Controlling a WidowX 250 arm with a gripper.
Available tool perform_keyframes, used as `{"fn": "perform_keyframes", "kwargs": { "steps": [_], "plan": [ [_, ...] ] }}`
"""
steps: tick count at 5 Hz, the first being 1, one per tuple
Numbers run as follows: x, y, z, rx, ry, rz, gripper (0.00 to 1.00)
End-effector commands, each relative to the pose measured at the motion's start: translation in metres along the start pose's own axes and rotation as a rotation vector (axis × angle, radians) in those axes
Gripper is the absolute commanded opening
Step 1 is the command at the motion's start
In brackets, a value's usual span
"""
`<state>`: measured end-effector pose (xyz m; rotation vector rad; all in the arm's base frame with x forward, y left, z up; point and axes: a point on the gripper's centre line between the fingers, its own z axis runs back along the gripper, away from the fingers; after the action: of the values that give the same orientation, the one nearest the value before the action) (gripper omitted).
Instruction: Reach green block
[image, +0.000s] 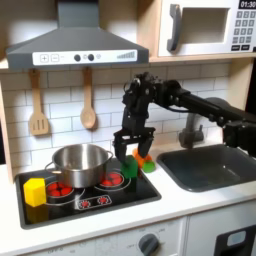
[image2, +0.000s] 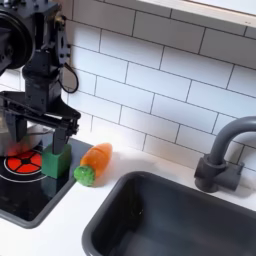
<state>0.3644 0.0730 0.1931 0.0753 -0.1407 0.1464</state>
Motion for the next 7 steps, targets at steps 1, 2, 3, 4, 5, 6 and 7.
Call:
{"fn": "perform_keyframes", "kwargs": {
  "steps": [1, 2, 3, 4, 5, 6, 7],
  "plan": [
    [0.005, -0.005, -0.008, 0.002, 0.013, 0.000, 1.00],
    [0.005, -0.009, -0.010, -0.001, 0.014, -0.013, 1.00],
    [0.007, -0.008, -0.010, 0.006, 0.012, -0.004, 1.00],
    [0.008, -0.008, -0.016, 0.002, 0.023, -0.002, 1.00],
    [0.009, -0.009, -0.020, 0.005, 0.027, -0.007, 1.00],
    [0.014, -0.011, -0.023, -0.001, 0.025, -0.018, 1.00],
    [0.015, -0.015, -0.028, 0.006, 0.041, -0.025, 1.00]
  ]
}}
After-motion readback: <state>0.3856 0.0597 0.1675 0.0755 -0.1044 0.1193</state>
